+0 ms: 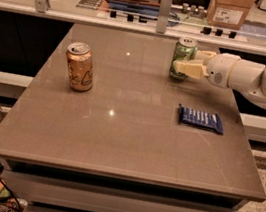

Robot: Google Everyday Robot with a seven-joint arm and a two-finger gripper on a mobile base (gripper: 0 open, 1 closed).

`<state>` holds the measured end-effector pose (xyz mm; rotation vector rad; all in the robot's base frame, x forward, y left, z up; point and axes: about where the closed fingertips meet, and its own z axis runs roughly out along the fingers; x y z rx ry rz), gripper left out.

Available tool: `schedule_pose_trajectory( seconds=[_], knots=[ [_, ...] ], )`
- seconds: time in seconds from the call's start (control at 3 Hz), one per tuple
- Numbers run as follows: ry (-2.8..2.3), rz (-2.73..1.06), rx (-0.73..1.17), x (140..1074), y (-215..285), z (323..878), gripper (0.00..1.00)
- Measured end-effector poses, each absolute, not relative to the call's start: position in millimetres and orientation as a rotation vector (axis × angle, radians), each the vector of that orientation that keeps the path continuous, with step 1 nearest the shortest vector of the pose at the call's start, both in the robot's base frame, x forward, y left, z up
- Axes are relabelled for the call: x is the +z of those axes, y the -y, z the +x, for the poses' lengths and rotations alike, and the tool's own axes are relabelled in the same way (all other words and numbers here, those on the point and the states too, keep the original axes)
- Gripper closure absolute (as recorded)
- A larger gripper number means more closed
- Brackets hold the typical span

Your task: Pick green can

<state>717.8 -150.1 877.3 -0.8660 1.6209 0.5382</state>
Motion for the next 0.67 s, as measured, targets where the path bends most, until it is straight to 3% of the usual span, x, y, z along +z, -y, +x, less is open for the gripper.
schedule_pose_trajectory(
  seconds=[0.67],
  knots=[
    [-1.611, -0.865, 0.519, 924, 152, 717, 1.00]
  ],
)
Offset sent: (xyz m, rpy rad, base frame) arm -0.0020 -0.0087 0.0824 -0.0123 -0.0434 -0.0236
